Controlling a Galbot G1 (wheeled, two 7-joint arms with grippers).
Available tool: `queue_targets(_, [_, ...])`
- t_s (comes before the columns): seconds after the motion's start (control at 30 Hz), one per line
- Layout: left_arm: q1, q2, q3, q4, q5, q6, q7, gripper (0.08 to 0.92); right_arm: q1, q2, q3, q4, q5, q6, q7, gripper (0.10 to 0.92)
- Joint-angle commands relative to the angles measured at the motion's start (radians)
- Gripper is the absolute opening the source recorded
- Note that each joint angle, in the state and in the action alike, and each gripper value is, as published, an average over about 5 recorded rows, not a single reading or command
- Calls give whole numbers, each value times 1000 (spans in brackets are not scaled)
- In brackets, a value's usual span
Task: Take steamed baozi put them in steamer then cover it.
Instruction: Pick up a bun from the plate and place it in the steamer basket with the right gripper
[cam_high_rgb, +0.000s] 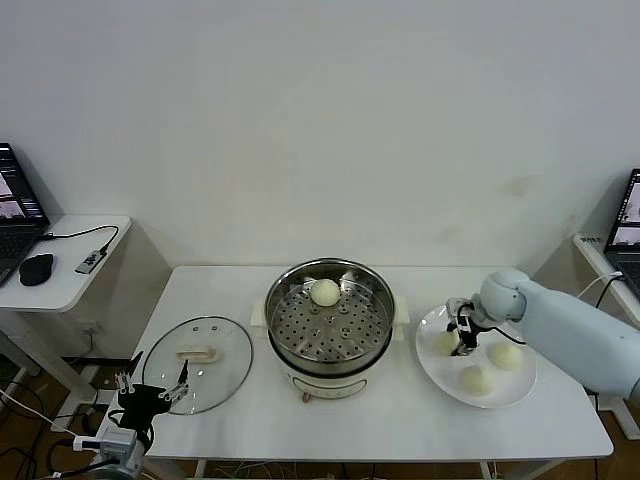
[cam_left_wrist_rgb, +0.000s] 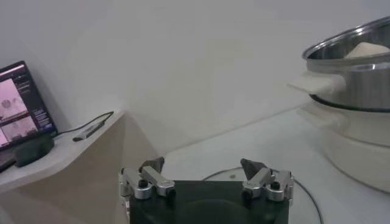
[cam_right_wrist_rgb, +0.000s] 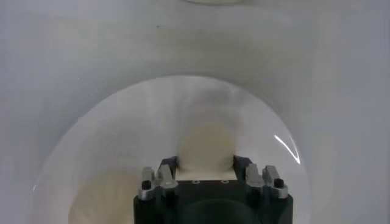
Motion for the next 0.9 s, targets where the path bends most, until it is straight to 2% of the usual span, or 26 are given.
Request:
queue_targets(0.03, [-3,4,4,-6,-1,2,2,823,237,-124,-123,153,170,-44,-27,569])
queue_targets(0.27, [-11,12,13,-11,-3,3,3,823,571,-144,-352,288,352,-119,-13,568])
queue_targets(0.5, [-20,16,19,-12,-5,5,3,823,783,-17,-491,381,577,-233,57,575])
queue_targets(0.73, [-22,15,13,-10,-8,5,3,823,746,189,-480,348,728,-330,155,577])
queue_targets(0.9, [-20,12,0,-10,-13,4,4,823,644,341,-440,260,765,-369,209,577])
